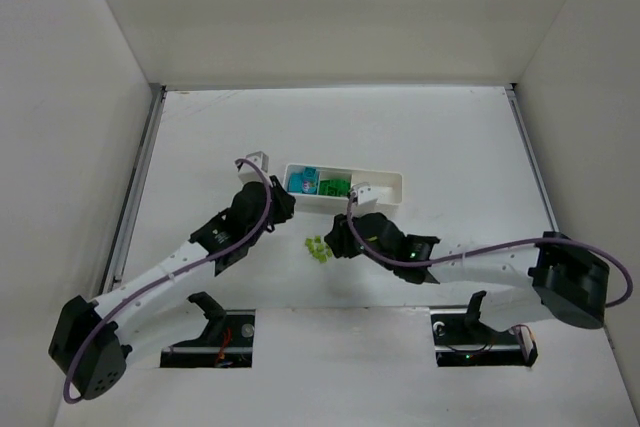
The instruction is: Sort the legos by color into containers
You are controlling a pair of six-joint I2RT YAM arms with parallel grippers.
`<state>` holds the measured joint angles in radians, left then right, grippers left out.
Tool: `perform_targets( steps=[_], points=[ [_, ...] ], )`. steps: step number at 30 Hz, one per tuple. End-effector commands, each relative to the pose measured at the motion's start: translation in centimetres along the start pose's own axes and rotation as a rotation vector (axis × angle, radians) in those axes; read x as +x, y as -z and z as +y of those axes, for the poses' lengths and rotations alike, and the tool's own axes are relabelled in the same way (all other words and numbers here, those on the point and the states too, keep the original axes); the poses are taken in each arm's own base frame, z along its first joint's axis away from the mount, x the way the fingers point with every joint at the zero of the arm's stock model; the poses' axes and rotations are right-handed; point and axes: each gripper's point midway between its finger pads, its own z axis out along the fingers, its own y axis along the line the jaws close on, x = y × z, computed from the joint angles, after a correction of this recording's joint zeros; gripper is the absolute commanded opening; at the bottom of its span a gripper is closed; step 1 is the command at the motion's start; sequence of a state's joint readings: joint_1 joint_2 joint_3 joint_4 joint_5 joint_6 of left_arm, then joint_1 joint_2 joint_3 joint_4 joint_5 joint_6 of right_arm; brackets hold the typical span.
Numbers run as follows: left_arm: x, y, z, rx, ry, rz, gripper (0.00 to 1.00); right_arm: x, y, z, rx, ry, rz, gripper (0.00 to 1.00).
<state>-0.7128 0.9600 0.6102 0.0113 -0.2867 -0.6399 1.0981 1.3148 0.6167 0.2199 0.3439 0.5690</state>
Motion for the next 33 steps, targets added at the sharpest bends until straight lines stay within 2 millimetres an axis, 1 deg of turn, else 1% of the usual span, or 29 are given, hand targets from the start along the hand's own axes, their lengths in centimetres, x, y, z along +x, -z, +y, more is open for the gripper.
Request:
perform_targets(
  steps=[1,4,7,13,15,18,21,25,29,32,33],
  points=[
    [4.3,1.0,3.7,-0.111,-0.003,0.114,0.19,0.5,-1.4,0.1,0.054,0.006,0.03,0.52],
    [6.5,1.0,3.9,-0.105,0.02,0.16,0.2,1.2,-2.4,-0.4,0.091,0.027,0.052,0.56],
    [7.9,0.8,3.5,-0.084,0.018,0.18,0.21,1.9,-3.2,-0.7,0.114,0.044,0.072,0.56],
    [9.4,0.4,1.5,-0.011,-0.001,0.205,0.27,3.0,-4.2,-0.9,0.135,0.043,0.098,0.49],
    [9.9,0.3,1.3,-0.003,-0.009,0.218,0.28,3.1,-4.7,-0.9,0.139,0.046,0.104,0.47],
    [10.5,0.2,1.1,0.0,-0.028,0.228,0.29,3.7,-5.1,-1.1,0.154,0.055,0.12,0.47],
    [11.0,0.0,1.5,-0.013,-0.04,0.237,0.29,3.6,-5.2,-1.3,0.168,0.053,0.113,0.46],
    [11.9,-0.3,2.5,-0.049,-0.062,0.255,0.29,3.4,-5.0,-2.3,0.211,0.063,0.101,0.44],
    [12.7,-0.5,2.8,-0.061,-0.083,0.265,0.3,4.3,-5.1,-2.9,0.235,0.075,0.127,0.42],
    [12.9,-0.7,2.8,-0.061,-0.086,0.265,0.3,4.8,-5.3,-2.8,0.231,0.073,0.143,0.41],
    [12.9,-0.8,2.8,-0.06,-0.085,0.265,0.3,4.9,-5.3,-2.8,0.232,0.073,0.144,0.39]
  ],
)
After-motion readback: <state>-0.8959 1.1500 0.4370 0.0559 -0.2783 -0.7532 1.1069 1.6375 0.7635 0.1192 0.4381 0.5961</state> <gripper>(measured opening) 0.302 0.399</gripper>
